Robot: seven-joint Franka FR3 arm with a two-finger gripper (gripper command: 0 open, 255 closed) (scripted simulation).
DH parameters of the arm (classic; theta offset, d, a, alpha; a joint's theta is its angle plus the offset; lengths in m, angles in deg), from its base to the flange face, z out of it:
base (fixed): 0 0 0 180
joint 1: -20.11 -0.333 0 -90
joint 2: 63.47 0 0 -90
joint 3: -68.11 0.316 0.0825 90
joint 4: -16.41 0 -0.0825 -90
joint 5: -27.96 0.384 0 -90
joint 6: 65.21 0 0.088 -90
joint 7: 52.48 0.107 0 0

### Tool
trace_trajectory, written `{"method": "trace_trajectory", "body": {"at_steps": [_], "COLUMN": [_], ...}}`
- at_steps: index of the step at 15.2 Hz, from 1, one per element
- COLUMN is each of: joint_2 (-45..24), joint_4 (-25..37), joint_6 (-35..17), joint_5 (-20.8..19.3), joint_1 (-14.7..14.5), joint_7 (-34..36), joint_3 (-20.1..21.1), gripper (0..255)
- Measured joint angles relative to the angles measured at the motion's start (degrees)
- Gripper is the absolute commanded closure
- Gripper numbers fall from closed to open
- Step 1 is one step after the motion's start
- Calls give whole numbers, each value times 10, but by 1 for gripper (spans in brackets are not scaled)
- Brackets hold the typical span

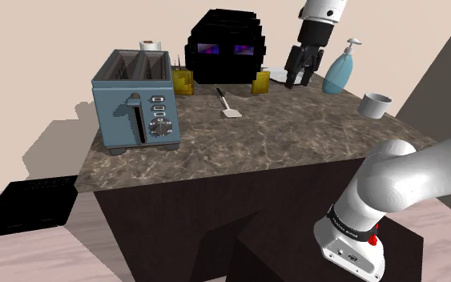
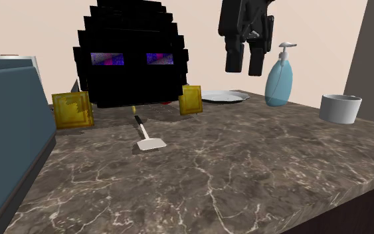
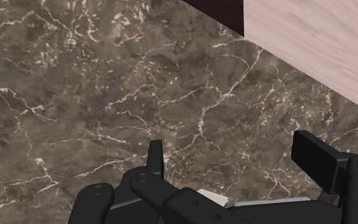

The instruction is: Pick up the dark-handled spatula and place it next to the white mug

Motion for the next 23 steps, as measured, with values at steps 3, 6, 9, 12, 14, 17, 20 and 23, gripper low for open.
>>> {"method": "trace_trajectory", "body": {"at_steps": [3,6,9,12,14,17,20,23], "joint_2": [-17,-63,-126,-180,-222,-282,-323,-375], "joint_4": [-1,7,27,45,71,102,145,194], "joint_6": [-20,-64,-114,-156,-177,-211,-238,-261], "joint_5": [2,2,1,-3,-9,-22,-37,-54], "joint_1": [3,11,19,27,32,42,50,56], "joint_7": [14,44,80,118,144,178,214,248], "joint_3": [7,21,36,51,58,64,68,72], "gripper": [0,0,0,0,0,0,0,0]}}
